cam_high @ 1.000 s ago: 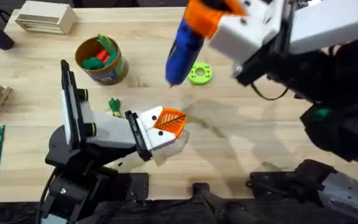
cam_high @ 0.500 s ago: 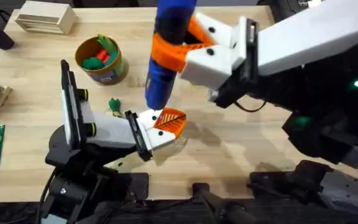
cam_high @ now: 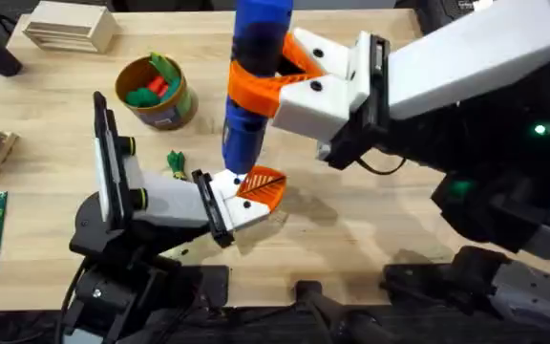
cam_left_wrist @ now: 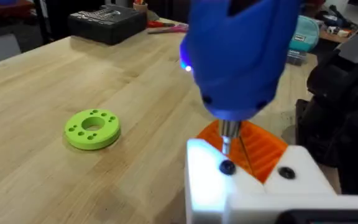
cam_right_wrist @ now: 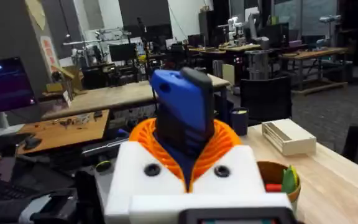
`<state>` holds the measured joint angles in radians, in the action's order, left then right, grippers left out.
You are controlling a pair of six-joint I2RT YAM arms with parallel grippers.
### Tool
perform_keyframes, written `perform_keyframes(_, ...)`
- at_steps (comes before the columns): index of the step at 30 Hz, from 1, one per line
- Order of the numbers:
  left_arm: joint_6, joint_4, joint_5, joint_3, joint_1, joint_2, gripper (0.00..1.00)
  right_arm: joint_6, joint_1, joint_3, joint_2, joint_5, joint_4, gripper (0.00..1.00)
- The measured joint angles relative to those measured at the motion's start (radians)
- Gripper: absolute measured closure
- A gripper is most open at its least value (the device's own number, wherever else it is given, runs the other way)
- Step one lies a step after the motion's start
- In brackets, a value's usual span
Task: Pick up the gripper from the table and insert it into the empty holder that is missing its gripper. Then pick up a screw, insert it into the mounting hole, and use the screwdriver to tighten it. Finally, clean up the table by picking up the vegetable and placing it into the bucket.
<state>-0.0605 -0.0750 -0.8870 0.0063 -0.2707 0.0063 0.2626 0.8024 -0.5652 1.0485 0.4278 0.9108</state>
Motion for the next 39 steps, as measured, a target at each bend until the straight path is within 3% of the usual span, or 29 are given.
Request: perform_keyframes(39, 0.0, 0.0, 0.001, 0.0, 0.0, 0.0, 0.997, -0.009, 0.019, 0.0, 0.023, 0.0, 0.031, 0.973)
